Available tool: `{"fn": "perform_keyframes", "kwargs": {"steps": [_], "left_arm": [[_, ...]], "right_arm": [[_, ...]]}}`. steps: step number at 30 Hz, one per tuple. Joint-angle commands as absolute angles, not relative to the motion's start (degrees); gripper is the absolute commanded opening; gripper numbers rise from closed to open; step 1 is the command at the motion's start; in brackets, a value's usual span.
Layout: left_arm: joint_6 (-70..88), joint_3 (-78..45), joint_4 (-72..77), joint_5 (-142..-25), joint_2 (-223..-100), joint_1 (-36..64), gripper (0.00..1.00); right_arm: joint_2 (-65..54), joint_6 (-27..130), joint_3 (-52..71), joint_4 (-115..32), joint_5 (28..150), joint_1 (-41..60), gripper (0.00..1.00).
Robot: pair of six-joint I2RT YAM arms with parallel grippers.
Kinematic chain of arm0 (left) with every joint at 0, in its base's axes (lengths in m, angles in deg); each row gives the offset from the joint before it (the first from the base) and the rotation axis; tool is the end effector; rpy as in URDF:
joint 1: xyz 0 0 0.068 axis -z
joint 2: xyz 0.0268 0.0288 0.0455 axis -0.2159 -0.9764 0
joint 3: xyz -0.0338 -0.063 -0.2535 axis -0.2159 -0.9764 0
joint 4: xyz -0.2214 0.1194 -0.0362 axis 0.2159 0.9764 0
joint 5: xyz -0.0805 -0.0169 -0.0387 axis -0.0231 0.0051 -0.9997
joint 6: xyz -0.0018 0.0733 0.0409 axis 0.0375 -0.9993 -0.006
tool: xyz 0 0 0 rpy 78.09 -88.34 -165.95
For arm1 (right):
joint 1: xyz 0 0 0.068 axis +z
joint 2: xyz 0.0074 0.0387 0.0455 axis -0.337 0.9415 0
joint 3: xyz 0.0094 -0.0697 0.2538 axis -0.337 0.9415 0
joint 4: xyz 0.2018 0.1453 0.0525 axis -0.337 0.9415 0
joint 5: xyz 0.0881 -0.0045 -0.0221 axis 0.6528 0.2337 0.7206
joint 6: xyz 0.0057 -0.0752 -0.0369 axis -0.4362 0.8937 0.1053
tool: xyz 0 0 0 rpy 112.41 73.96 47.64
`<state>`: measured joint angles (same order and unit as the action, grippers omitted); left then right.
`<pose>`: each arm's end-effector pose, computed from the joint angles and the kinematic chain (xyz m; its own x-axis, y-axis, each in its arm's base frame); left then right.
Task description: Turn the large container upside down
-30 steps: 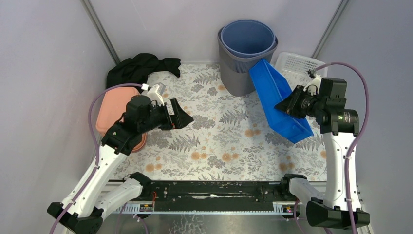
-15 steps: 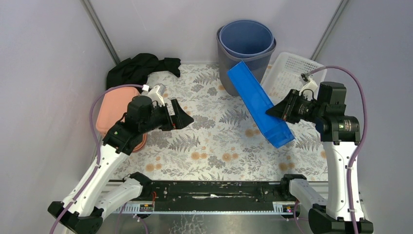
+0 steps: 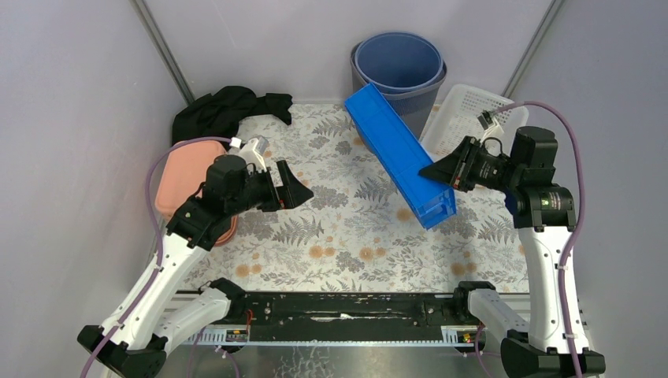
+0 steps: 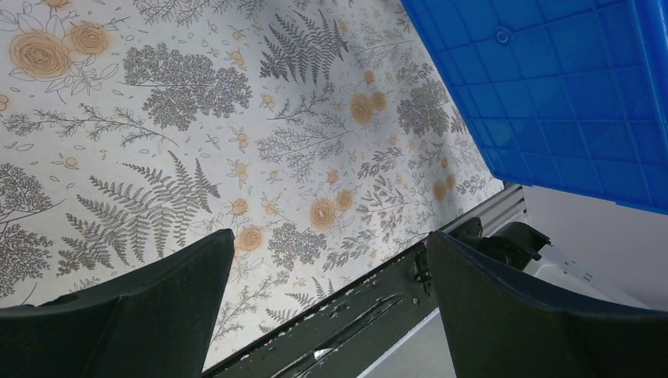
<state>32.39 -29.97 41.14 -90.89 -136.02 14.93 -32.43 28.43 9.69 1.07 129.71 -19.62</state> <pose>0.1785 -0.1147 0.3340 -0.7225 -0.2530 -0.6434 0.2871 0.7367 -0.6122 0.1853 0.0553 0.4143 -0.6746 0.3309 -0.6599 -0.4114 0.5738 0.7082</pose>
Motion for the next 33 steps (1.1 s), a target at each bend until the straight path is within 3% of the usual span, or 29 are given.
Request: {"fn": "perform_keyframes", "kwargs": {"steps": [1, 18, 33], "left_arm": [[33.1, -30.6, 38.8, -91.0, -135.0, 15.3, 1.0], [33.0, -31.1, 40.2, -89.1, -133.4, 15.3, 1.0], [33.0, -31.6, 40.3, -88.7, -133.5, 15.3, 1.0]], "right_arm": [[-32.4, 24.7, 10.8, -12.0, 134.5, -17.4, 0.0], [-23.3, 19.0, 13.5, -25.9, 122.6, -1.7, 0.0], [-19.1, 14.2, 18.5, -36.4, 116.7, 4.9, 0.0]]}}
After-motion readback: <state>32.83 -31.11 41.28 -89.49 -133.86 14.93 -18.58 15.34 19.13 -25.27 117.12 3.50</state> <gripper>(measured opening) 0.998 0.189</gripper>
